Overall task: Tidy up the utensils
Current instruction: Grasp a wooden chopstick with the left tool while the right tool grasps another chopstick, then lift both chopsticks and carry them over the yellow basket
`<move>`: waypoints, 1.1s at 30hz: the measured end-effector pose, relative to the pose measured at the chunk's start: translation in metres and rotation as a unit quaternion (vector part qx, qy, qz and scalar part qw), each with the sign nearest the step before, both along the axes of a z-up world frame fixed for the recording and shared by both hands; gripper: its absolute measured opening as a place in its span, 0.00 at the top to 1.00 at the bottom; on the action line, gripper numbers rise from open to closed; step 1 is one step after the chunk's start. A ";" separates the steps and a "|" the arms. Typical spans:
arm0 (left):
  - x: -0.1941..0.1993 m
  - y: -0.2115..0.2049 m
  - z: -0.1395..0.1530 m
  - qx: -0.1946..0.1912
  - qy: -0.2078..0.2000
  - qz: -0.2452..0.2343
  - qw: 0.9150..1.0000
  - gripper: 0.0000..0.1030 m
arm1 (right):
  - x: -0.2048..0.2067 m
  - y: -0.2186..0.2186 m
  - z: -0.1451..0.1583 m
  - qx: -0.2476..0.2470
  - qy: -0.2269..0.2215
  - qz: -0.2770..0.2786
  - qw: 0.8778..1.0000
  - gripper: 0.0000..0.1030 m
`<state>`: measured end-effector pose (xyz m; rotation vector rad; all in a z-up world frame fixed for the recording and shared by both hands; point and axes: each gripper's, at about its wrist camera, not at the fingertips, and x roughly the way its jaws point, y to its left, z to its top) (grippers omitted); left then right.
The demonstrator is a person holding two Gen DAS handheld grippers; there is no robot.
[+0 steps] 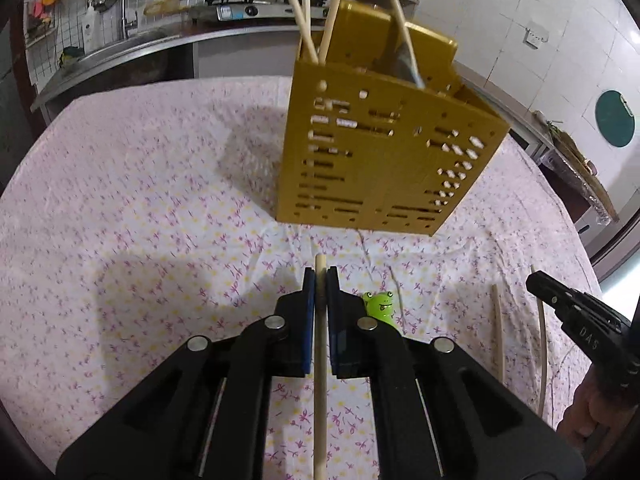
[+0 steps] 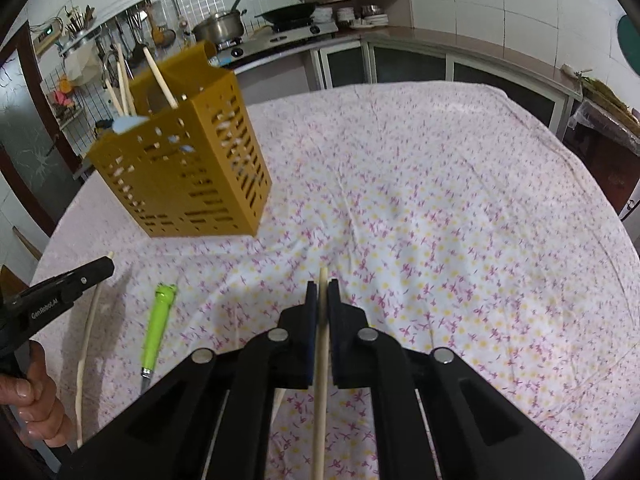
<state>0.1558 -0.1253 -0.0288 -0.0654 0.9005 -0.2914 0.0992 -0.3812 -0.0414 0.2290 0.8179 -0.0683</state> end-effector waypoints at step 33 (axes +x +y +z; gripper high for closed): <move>-0.056 0.026 0.128 -0.037 -0.158 -0.002 0.987 0.96 | -0.068 0.008 0.129 -0.025 -0.183 0.013 0.983 0.95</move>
